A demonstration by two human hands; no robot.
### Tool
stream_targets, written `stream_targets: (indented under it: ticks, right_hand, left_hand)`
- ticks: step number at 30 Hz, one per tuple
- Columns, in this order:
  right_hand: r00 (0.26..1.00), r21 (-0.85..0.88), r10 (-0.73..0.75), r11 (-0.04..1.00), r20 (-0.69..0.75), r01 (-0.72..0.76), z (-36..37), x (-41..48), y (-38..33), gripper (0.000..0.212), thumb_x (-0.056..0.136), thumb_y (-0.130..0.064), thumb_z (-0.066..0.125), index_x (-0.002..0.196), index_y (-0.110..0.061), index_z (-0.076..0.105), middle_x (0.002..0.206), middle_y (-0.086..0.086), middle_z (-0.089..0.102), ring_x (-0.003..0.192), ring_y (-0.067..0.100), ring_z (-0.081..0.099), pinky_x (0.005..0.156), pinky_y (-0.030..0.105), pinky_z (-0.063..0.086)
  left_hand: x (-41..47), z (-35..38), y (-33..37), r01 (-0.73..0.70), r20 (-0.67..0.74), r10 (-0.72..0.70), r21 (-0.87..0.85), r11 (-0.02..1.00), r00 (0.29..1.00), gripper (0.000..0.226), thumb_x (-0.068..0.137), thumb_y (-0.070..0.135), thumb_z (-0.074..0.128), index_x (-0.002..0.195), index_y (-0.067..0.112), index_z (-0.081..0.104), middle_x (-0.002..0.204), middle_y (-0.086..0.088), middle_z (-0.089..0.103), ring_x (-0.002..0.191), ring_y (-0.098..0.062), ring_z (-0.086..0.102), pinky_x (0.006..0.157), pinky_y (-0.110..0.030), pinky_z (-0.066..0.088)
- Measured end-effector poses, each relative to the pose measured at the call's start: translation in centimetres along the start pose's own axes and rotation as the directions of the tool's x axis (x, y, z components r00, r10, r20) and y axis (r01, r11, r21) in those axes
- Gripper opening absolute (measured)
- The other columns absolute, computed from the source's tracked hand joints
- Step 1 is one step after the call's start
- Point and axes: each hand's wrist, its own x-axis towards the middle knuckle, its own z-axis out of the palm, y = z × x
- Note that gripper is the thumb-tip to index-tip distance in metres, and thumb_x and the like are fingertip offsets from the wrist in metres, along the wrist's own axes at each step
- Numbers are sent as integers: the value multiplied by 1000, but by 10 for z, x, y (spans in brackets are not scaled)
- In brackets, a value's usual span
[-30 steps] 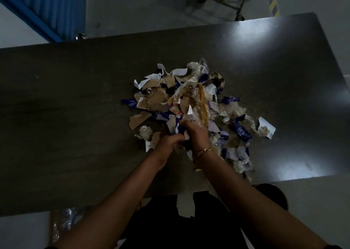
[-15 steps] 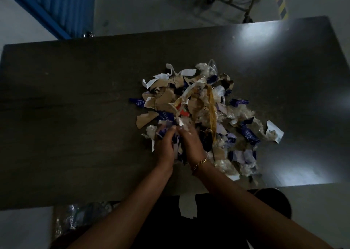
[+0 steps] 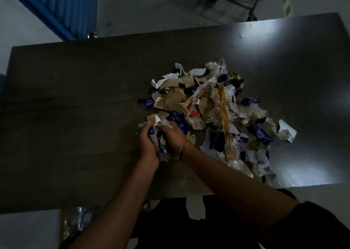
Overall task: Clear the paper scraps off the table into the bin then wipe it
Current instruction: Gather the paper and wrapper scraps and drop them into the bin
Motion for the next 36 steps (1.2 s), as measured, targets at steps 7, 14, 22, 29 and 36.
stream_targets:
  ticks: [7, 14, 22, 29, 36]
  right_hand:
    - [967, 28, -243, 969, -73, 246, -5, -35, -17, 52, 83, -60, 55, 113, -21, 68, 105, 4, 71, 92, 17, 67, 82, 40, 52]
    - [929, 451, -210, 827, -304, 335, -48, -68, -19, 46, 105, -54, 37, 125, -25, 67, 121, -4, 74, 114, 10, 69, 102, 32, 52]
    - [810, 563, -81, 679, -581, 471, -124, -99, 17, 29, 96, -36, 55, 91, -19, 78, 107, 20, 75, 104, 37, 69, 100, 52, 50]
    - [721, 628, -25, 472, -692, 619, -213, -155, 82, 19, 101, -14, 50, 99, -8, 68, 81, 1, 74, 77, 11, 70, 72, 25, 54]
    - [649, 665, 172, 317, -741, 676, -319, -232, 187, 20, 102, -12, 51, 107, 2, 65, 94, 16, 70, 86, 22, 68, 75, 28, 55]
  left_hand:
    - [-24, 5, -3, -95, 142, 96, -16, 995, 985, 50, 97, 50, 57, 128, 12, 70, 123, -11, 75, 116, -27, 70, 97, -40, 52]
    - [-51, 60, -26, -308, 288, 258, 148, 940, 922, 52, 103, 61, 39, 131, 24, 63, 132, -1, 70, 122, -16, 67, 106, -36, 52]
    - [-65, 109, -111, -369, 400, 241, 281, 886, 884, 42, 105, 36, 47, 137, 12, 59, 134, -12, 67, 123, -28, 65, 99, -39, 54]
    - [-98, 151, -222, -354, 502, 147, 347, 868, 852, 57, 89, 42, 64, 134, 7, 62, 135, -15, 66, 130, -33, 60, 112, -49, 47]
    - [-150, 175, -379, -261, 565, -89, 508, 821, 820, 84, 73, 51, 74, 138, 0, 58, 138, -23, 63, 131, -40, 58, 118, -58, 40]
